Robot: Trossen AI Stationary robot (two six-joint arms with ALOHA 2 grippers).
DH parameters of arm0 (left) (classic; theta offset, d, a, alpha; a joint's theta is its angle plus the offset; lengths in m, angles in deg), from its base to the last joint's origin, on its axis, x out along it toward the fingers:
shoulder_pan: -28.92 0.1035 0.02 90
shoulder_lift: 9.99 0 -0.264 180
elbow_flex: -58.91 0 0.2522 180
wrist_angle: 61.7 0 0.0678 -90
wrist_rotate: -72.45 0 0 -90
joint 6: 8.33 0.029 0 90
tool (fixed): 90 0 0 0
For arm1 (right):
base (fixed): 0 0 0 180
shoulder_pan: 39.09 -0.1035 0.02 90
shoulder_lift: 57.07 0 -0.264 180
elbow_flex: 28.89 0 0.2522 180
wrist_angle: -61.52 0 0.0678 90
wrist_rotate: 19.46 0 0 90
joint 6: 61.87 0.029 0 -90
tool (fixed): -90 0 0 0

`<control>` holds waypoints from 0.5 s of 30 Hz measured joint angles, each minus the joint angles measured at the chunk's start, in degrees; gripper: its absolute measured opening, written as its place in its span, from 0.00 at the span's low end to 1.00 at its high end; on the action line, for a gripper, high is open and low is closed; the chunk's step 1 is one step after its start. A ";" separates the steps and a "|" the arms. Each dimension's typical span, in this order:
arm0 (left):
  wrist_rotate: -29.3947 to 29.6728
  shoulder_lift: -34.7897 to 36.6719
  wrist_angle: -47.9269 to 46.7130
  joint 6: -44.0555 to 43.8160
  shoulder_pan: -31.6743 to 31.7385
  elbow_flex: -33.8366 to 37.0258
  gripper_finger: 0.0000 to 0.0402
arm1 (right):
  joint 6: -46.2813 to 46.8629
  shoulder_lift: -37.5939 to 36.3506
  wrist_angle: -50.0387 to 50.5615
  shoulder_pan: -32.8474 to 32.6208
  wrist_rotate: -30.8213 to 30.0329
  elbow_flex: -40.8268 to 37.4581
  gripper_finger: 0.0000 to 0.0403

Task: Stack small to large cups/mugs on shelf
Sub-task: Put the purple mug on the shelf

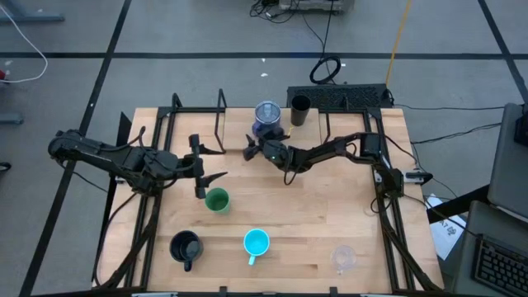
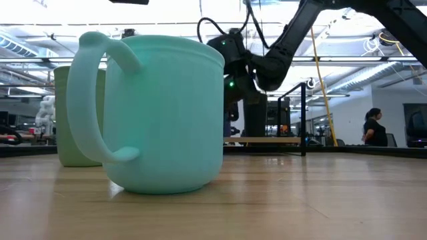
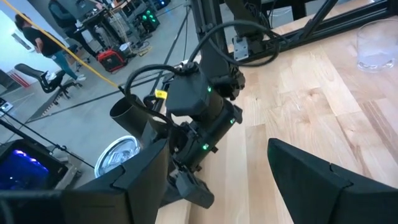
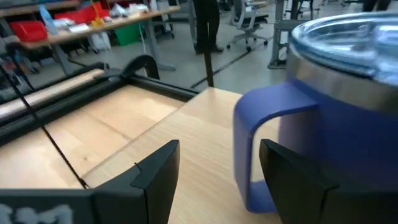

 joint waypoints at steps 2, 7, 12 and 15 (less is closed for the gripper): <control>-0.01 0.00 -0.06 0.00 -0.01 0.00 0.68 | -0.54 -1.03 1.99 -0.45 -1.31 0.00 0.53; -0.01 0.01 -0.05 0.00 -0.01 0.00 0.68 | -0.60 -3.93 6.72 -1.32 -1.40 0.00 0.53; -0.18 0.01 -0.06 -0.11 -0.02 0.00 0.68 | 0.77 -6.19 13.09 -2.14 -1.33 0.00 0.53; -0.32 0.00 -0.12 -0.24 -0.05 0.00 0.68 | 1.07 -7.42 16.67 -2.70 -1.27 0.01 0.53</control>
